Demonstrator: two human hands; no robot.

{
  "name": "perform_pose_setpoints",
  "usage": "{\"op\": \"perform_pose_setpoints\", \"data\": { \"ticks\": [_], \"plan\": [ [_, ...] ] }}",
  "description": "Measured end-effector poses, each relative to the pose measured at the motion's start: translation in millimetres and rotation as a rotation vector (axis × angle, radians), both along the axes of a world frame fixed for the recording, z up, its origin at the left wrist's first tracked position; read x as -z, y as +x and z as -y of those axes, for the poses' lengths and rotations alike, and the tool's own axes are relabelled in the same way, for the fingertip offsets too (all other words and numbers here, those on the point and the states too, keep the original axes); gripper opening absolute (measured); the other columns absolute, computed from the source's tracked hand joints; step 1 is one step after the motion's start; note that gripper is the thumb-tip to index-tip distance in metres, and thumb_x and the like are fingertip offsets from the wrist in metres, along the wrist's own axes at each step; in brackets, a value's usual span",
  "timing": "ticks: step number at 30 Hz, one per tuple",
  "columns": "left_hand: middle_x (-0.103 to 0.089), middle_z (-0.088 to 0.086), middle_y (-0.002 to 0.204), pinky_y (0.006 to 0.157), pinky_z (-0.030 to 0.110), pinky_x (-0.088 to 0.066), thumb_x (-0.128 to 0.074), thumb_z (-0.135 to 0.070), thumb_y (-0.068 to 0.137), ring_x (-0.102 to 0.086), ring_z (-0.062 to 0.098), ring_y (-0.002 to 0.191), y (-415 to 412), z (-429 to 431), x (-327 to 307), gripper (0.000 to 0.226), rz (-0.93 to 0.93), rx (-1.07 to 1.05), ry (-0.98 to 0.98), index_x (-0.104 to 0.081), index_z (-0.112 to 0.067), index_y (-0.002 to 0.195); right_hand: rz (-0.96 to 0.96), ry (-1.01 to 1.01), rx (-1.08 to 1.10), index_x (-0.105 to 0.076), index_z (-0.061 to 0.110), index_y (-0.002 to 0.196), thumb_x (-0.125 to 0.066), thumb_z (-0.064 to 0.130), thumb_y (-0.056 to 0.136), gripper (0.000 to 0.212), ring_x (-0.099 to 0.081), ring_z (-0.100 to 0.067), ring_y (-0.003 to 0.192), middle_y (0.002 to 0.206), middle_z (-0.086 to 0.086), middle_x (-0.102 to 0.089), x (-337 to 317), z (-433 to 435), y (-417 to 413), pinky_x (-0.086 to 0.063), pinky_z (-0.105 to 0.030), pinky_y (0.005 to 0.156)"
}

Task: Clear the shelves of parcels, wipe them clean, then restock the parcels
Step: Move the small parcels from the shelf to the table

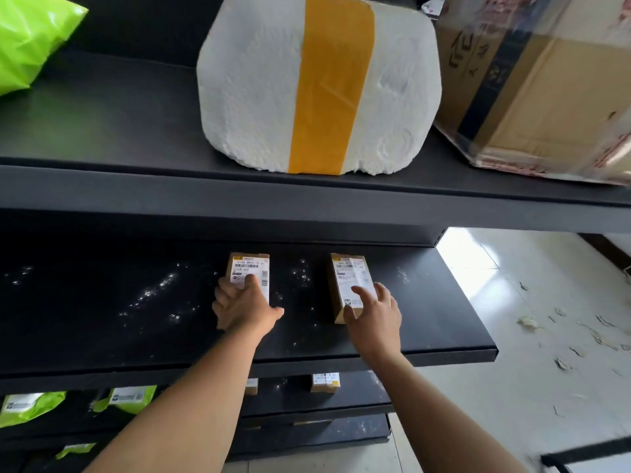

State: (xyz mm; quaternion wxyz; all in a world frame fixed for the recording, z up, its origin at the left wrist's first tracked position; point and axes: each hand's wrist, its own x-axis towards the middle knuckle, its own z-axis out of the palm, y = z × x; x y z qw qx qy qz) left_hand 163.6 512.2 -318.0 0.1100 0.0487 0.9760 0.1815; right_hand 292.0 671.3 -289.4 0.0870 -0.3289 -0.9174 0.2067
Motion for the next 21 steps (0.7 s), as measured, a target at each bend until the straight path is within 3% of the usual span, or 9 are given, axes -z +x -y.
{"op": "perform_pose_setpoints", "data": {
  "ticks": [6, 10, 15, 21],
  "plan": [
    [-0.031, 0.019, 0.135, 0.1, 0.045, -0.034, -0.077, -0.041, 0.068, -0.038, 0.035, 0.119, -9.5, -4.2, 7.3, 0.077, -0.019, -0.113, -0.013, -0.032, -0.021, 0.128, 0.151, 0.028, 0.013, -0.028, 0.033, 0.149, -0.059, 0.054, 0.087, 0.073, -0.021, -0.035, 0.142, 0.156, -0.02, -0.013, 14.7, -30.4, -30.4, -0.02, -0.042, 0.116],
    [-0.038, 0.015, 0.128, 0.097, 0.044, -0.037, -0.078, -0.042, 0.065, -0.042, 0.032, 0.113, -7.8, 2.7, 8.2, 0.074, -0.032, -0.179, 0.079, -0.037, -0.022, 0.124, 0.205, 0.001, 0.017, -0.024, 0.034, 0.147, -0.065, 0.066, 0.074, 0.09, -0.037, -0.035, 0.127, 0.136, -0.017, -0.031, 24.6, -33.6, -47.1, -0.031, -0.042, 0.109],
    [-0.039, 0.009, 0.125, 0.094, 0.041, -0.036, -0.077, -0.042, 0.063, -0.042, 0.028, 0.11, 1.0, 14.1, 3.5, 0.062, -0.087, -0.219, 0.193, -0.037, -0.028, 0.108, 0.233, -0.015, 0.051, -0.022, 0.037, 0.143, -0.068, 0.053, 0.074, 0.084, -0.042, -0.033, 0.113, 0.124, -0.014, -0.038, 35.2, -33.2, -58.8, -0.039, -0.041, 0.097],
    [-0.039, 0.007, 0.121, 0.091, 0.04, -0.036, -0.076, -0.042, 0.063, -0.042, 0.027, 0.108, 12.9, 24.3, -7.9, 0.06, -0.119, -0.196, 0.26, -0.034, -0.03, 0.104, 0.176, -0.001, 0.068, -0.023, 0.039, 0.142, -0.067, 0.052, 0.073, 0.083, -0.042, -0.033, 0.111, 0.126, -0.014, -0.038, 39.3, -18.8, -51.8, -0.037, -0.04, 0.096]
  ]
}}
